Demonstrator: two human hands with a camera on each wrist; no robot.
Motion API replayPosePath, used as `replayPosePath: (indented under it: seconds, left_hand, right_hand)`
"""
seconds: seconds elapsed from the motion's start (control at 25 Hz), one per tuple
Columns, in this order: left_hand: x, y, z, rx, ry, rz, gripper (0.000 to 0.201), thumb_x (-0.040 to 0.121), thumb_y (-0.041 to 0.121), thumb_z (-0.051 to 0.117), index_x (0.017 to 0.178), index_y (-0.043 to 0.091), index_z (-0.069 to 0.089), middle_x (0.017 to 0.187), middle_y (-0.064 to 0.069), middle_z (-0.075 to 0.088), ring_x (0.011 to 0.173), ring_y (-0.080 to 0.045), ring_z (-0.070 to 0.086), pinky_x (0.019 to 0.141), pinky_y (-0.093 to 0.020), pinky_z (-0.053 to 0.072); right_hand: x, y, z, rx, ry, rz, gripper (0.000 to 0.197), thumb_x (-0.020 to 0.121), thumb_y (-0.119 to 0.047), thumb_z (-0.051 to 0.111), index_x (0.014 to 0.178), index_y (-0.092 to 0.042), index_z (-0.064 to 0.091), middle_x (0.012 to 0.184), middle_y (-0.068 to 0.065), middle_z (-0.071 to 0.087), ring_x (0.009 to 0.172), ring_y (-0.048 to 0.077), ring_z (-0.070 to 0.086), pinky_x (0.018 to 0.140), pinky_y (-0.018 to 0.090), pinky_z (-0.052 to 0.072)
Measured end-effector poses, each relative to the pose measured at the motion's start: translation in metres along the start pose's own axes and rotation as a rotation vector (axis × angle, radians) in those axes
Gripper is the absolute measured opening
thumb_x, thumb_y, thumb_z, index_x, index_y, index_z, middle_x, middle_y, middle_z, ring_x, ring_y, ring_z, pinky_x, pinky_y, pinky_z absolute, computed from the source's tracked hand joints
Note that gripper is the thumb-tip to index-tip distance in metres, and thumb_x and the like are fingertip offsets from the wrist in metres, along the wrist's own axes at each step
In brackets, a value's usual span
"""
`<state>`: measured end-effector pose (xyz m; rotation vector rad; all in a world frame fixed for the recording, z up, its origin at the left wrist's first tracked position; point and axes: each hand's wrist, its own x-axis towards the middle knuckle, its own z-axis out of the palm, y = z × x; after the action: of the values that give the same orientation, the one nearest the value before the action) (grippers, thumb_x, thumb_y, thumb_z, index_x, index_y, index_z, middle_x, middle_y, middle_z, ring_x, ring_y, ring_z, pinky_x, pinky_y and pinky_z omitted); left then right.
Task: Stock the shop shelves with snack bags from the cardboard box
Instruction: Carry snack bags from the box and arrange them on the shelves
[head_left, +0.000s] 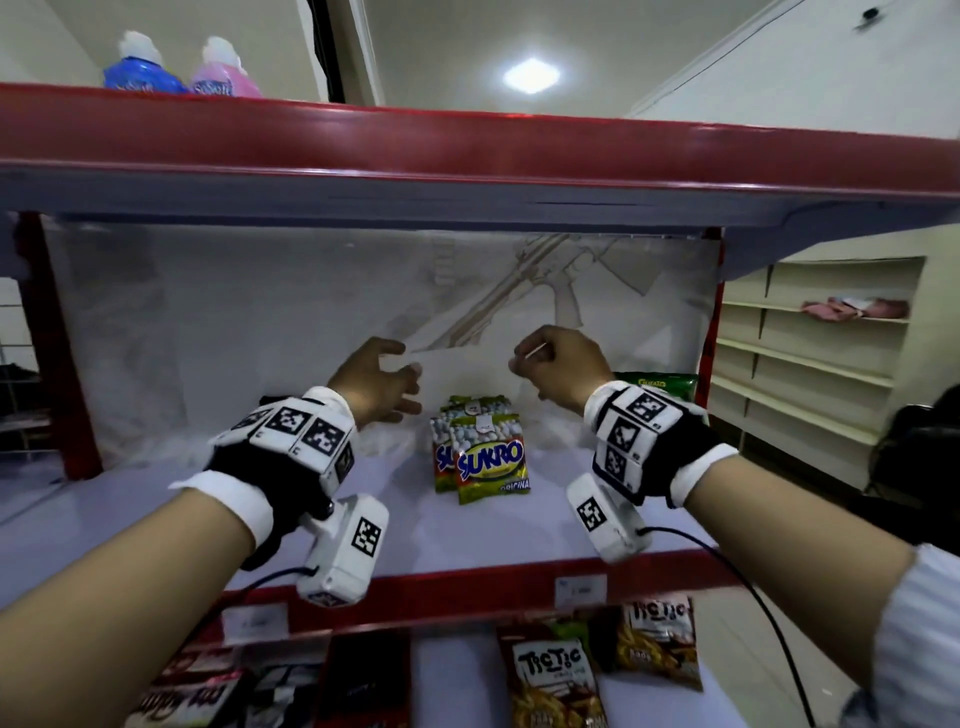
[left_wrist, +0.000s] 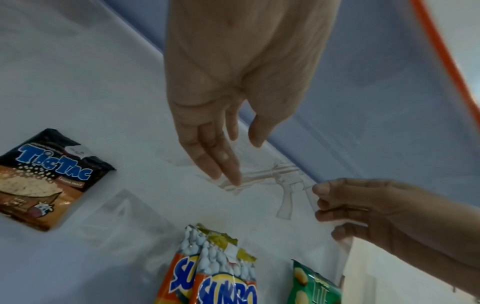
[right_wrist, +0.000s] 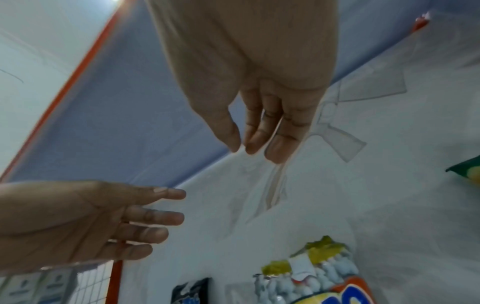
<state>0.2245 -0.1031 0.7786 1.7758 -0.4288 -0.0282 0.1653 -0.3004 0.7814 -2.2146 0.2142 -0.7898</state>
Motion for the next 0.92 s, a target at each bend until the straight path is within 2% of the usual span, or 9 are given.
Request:
replayPosePath:
  seconds: [0.12, 0.2, 0.36, 0.48, 0.56, 0.64, 0.8, 0.88, 0.92]
  left_hand:
    - [-0.039, -0.003, -0.015, -0.068, 0.011, 0.088, 0.017, 0.098, 0.014, 0.049, 0.112, 0.006, 0.052, 0.072, -0.008, 0.063, 0.038, -0.011, 0.057, 0.046, -0.020, 0.045]
    - [-0.065, -0.019, -0.026, -0.031, 0.007, 0.142, 0.012, 0.097, 0.015, 0.050, 0.100, 0.006, 0.056, 0.068, -0.007, 0.062, 0.033, -0.006, 0.053, 0.037, -0.014, 0.042]
    - [-0.114, -0.076, -0.045, 0.028, -0.015, 0.217, 0.014, 0.095, 0.018, 0.053, 0.084, 0.010, 0.056, 0.062, -0.003, 0.061, 0.033, -0.006, 0.048, 0.045, -0.021, 0.044]
    - [-0.143, -0.121, -0.050, -0.004, 0.018, 0.177, 0.013, 0.095, 0.015, 0.054, 0.082, 0.011, 0.055, 0.061, -0.003, 0.059, 0.034, -0.002, 0.044, 0.047, -0.022, 0.040]
    - [-0.166, -0.151, -0.049, -0.057, 0.045, 0.179, 0.011, 0.095, 0.015, 0.054, 0.086, 0.008, 0.055, 0.061, -0.005, 0.058, 0.038, 0.001, 0.046, 0.045, -0.015, 0.040]
    - [-0.190, -0.183, -0.041, -0.044, 0.021, 0.185, 0.013, 0.095, 0.016, 0.053, 0.085, 0.008, 0.056, 0.062, -0.005, 0.059, 0.043, 0.000, 0.050, 0.046, -0.012, 0.041]
    - [-0.232, -0.257, -0.009, 0.034, -0.093, 0.038, 0.006, 0.094, 0.017, 0.054, 0.091, 0.013, 0.058, 0.073, -0.006, 0.064, 0.060, -0.019, 0.059, 0.060, -0.038, 0.050]
    - [-0.245, -0.295, 0.012, 0.035, -0.135, -0.084, 0.005, 0.094, 0.010, 0.054, 0.094, 0.011, 0.058, 0.079, -0.013, 0.064, 0.070, -0.031, 0.061, 0.066, -0.045, 0.051]
    - [-0.251, -0.316, 0.024, 0.044, -0.156, -0.144, 0.007, 0.094, 0.007, 0.053, 0.092, 0.012, 0.058, 0.078, -0.015, 0.064, 0.069, -0.032, 0.060, 0.067, -0.046, 0.051]
  right_hand:
    - [-0.045, -0.026, 0.005, 0.131, 0.118, -0.061, 0.007, 0.081, -0.017, 0.068, 0.078, -0.021, 0.063, 0.073, 0.000, 0.064, 0.070, 0.017, 0.058, 0.067, 0.033, 0.052]
    - [-0.082, -0.032, 0.017, 0.184, 0.154, -0.103, 0.009, 0.082, -0.014, 0.068, 0.077, -0.019, 0.063, 0.066, -0.005, 0.061, 0.061, 0.009, 0.055, 0.059, 0.024, 0.048]
    - [-0.167, -0.028, 0.055, 0.202, 0.214, -0.166, 0.010, 0.084, -0.010, 0.067, 0.078, -0.015, 0.061, 0.065, -0.009, 0.058, 0.058, 0.000, 0.052, 0.056, 0.010, 0.040]
    - [-0.217, -0.008, 0.083, 0.236, 0.223, -0.151, 0.007, 0.084, -0.010, 0.067, 0.080, -0.014, 0.063, 0.071, -0.004, 0.062, 0.066, 0.005, 0.057, 0.064, 0.021, 0.048]
    - [-0.246, 0.011, 0.103, 0.221, 0.181, -0.127, 0.005, 0.085, -0.011, 0.066, 0.083, -0.014, 0.063, 0.076, 0.002, 0.065, 0.069, 0.014, 0.060, 0.066, 0.026, 0.050]
    - [-0.275, 0.033, 0.123, 0.165, 0.113, -0.106, 0.004, 0.087, -0.014, 0.065, 0.084, -0.016, 0.062, 0.079, 0.001, 0.063, 0.072, 0.012, 0.060, 0.065, 0.024, 0.050]
    - [-0.324, 0.086, 0.160, 0.120, -0.121, -0.036, 0.004, 0.087, -0.013, 0.064, 0.088, -0.017, 0.063, 0.082, -0.014, 0.057, 0.081, 0.011, 0.058, 0.070, 0.026, 0.050]
    - [-0.344, 0.120, 0.175, 0.108, -0.272, 0.053, 0.011, 0.086, -0.011, 0.063, 0.094, -0.018, 0.063, 0.085, -0.017, 0.055, 0.084, 0.009, 0.058, 0.074, 0.021, 0.049]
    - [-0.354, 0.139, 0.182, 0.088, -0.349, 0.111, 0.014, 0.086, -0.009, 0.062, 0.096, -0.018, 0.063, 0.086, -0.014, 0.055, 0.085, 0.009, 0.057, 0.075, 0.019, 0.047]
